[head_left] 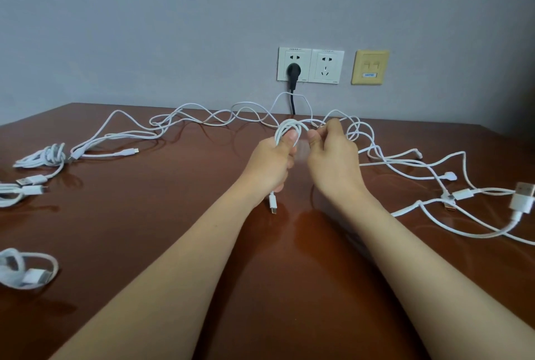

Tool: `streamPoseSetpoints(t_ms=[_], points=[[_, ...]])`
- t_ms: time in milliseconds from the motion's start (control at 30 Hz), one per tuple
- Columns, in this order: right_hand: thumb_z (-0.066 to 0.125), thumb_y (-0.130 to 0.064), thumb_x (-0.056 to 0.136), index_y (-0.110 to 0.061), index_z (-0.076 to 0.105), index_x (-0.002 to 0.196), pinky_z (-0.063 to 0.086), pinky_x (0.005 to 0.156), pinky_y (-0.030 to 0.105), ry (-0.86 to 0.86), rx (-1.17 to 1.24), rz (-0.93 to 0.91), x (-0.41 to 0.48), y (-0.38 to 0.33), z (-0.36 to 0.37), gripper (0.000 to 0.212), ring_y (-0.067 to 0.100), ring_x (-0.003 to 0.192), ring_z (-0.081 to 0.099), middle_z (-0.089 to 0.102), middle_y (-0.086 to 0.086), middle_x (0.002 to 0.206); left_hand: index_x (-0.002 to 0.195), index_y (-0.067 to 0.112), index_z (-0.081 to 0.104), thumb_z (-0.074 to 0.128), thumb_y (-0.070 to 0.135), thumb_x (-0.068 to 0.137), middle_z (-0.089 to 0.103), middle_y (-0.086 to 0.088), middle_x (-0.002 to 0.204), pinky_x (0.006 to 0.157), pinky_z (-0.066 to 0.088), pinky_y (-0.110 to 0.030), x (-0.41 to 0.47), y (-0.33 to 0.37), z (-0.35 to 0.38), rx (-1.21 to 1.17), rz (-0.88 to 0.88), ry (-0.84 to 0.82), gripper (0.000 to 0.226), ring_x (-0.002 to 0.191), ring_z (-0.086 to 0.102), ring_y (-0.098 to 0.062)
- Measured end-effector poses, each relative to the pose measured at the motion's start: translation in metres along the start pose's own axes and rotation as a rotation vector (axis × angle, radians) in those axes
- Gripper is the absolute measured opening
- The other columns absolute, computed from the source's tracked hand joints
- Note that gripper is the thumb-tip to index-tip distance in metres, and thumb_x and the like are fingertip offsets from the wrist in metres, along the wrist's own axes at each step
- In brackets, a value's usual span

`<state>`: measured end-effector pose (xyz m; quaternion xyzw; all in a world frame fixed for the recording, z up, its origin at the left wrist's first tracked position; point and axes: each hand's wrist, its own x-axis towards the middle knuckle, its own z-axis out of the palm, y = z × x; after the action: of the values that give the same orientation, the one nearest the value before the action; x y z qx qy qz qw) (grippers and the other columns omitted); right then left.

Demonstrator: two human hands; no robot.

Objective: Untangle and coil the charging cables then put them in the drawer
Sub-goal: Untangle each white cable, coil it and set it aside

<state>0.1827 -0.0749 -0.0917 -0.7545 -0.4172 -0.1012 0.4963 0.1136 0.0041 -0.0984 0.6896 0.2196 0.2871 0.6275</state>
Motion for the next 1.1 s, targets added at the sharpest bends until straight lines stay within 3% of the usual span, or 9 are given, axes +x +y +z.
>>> streamPoseSetpoints(t_ms=[67, 133, 300, 433, 533, 700, 833, 1000, 1100], points=[[0.039, -0.005, 0.094, -0.007, 0.04, 0.097, 0.021, 0.061, 0.03, -0.063, -0.001, -0.008, -0.002, -0.002, 0.0, 0.003, 0.035, 0.087, 0.05, 0.056, 0.015, 0.09, 0.067, 0.015, 0.041, 0.041, 0.037, 0.098, 0.03, 0.006, 0.042, 0.037, 0.015, -0.012, 0.001, 0.001, 0.001, -0.006, 0.036, 0.024, 0.038, 0.027, 0.019, -0.006], [0.038, 0.001, 0.091, -0.002, 0.042, 0.107, 0.025, 0.064, 0.031, -0.131, -0.016, -0.046, -0.006, -0.003, 0.001, 0.017, 0.036, 0.093, 0.052, 0.057, 0.02, 0.102, 0.067, 0.015, 0.043, 0.042, 0.034, 0.098, 0.033, 0.011, 0.035, 0.035, 0.017, -0.011, 0.003, 0.0, 0.0, 0.024, 0.051, 0.068, 0.036, 0.026, 0.021, -0.006], [0.037, 0.001, 0.09, -0.001, 0.047, 0.113, 0.041, 0.081, 0.041, -0.212, -0.027, -0.094, -0.009, -0.003, 0.006, 0.025, 0.036, 0.099, 0.056, 0.065, 0.019, 0.104, 0.069, 0.013, 0.049, 0.041, 0.028, 0.099, 0.041, 0.009, 0.03, 0.034, 0.022, -0.018, 0.002, 0.0, -0.002, 0.102, 0.089, 0.143, 0.034, 0.025, 0.029, -0.008], [0.037, 0.003, 0.088, -0.004, 0.049, 0.111, 0.043, 0.085, 0.043, -0.213, -0.038, -0.092, -0.008, -0.001, 0.007, 0.028, 0.037, 0.101, 0.056, 0.066, 0.016, 0.105, 0.063, 0.014, 0.053, 0.043, 0.024, 0.098, 0.053, -0.014, 0.054, 0.04, 0.021, -0.035, 0.001, 0.0, -0.001, 0.183, 0.147, 0.218, 0.038, 0.037, 0.032, -0.024], [0.037, 0.0, 0.09, -0.014, 0.04, 0.101, 0.045, 0.081, 0.046, -0.237, -0.022, -0.107, -0.01, -0.001, 0.008, 0.018, 0.039, 0.092, 0.057, 0.066, 0.017, 0.1, 0.055, 0.018, 0.046, 0.045, 0.025, 0.096, 0.049, 0.003, 0.048, 0.055, 0.028, -0.029, 0.001, -0.002, 0.0, 0.311, 0.191, 0.285, 0.042, 0.056, 0.041, -0.021], [0.038, -0.006, 0.092, -0.02, 0.028, 0.101, 0.046, 0.078, 0.044, -0.238, -0.028, -0.108, -0.008, 0.0, 0.01, 0.02, 0.038, 0.083, 0.057, 0.063, 0.019, 0.09, 0.085, 0.01, 0.06, 0.043, 0.029, 0.096, 0.066, -0.014, 0.093, 0.07, 0.036, -0.032, 0.001, -0.004, 0.003, 0.443, 0.237, 0.342, 0.028, 0.094, 0.056, -0.031], [0.039, -0.006, 0.093, -0.019, 0.026, 0.1, 0.045, 0.077, 0.045, -0.243, -0.023, -0.107, -0.008, 0.0, 0.009, 0.019, 0.039, 0.082, 0.057, 0.062, 0.021, 0.086, 0.106, 0.011, 0.064, 0.042, 0.032, 0.096, 0.068, -0.011, 0.101, 0.08, 0.04, -0.033, 0.003, -0.005, 0.002, 0.528, 0.265, 0.326, 0.032, 0.103, 0.056, -0.03], [0.04, 0.002, 0.09, -0.019, 0.026, 0.099, 0.048, 0.071, 0.043, -0.255, -0.038, -0.096, -0.007, 0.006, 0.011, 0.026, 0.037, 0.077, 0.059, 0.062, 0.01, 0.075, 0.064, 0.025, 0.056, 0.05, 0.03, 0.094, 0.059, 0.004, 0.067, 0.07, 0.037, -0.029, 0.003, -0.002, -0.007, 0.497, 0.257, 0.197, 0.031, 0.09, 0.059, -0.029], [0.041, 0.002, 0.09, -0.018, 0.027, 0.098, 0.047, 0.069, 0.041, -0.256, -0.026, -0.102, -0.007, 0.007, 0.011, 0.026, 0.036, 0.075, 0.06, 0.058, 0.004, 0.069, 0.064, 0.028, 0.055, 0.052, 0.03, 0.092, 0.059, 0.004, 0.065, 0.071, 0.04, -0.031, 0.004, -0.003, -0.008, 0.503, 0.255, 0.184, 0.029, 0.089, 0.06, -0.028]])
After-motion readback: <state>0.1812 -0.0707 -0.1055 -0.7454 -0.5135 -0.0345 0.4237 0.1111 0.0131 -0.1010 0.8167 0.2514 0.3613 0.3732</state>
